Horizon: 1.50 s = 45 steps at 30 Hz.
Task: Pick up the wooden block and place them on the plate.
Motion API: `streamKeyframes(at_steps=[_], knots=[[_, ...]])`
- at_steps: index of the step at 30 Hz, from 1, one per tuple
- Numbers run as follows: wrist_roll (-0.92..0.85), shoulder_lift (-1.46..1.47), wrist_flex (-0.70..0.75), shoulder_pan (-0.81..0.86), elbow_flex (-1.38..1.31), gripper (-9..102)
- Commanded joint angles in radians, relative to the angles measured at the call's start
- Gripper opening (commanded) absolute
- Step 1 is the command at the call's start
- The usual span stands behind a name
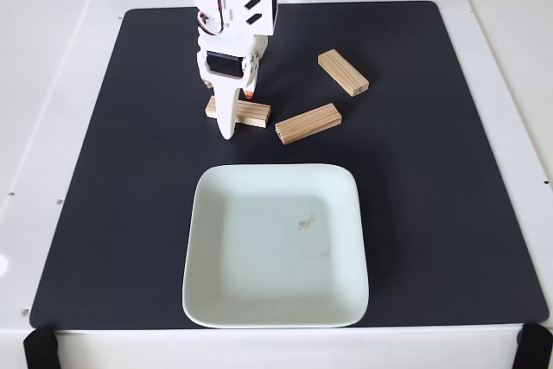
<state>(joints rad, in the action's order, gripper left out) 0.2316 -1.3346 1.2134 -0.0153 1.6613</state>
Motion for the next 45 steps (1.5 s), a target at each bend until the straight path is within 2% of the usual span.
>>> streamKeyframes(at_steps=[1, 25, 28, 34, 45], knots=[[-0.002, -0.005, -0.012, 0.002, -0.046, 34], [-0.002, -0.003, -0.014, 0.002, -0.067, 33], [-0.002, -0.003, -0.012, 0.005, -0.067, 25], [0.002, -0.003, -0.012, 0.005, -0.067, -2], [-0.003, -0.072, 0.000, 0.005, -0.015, -1]])
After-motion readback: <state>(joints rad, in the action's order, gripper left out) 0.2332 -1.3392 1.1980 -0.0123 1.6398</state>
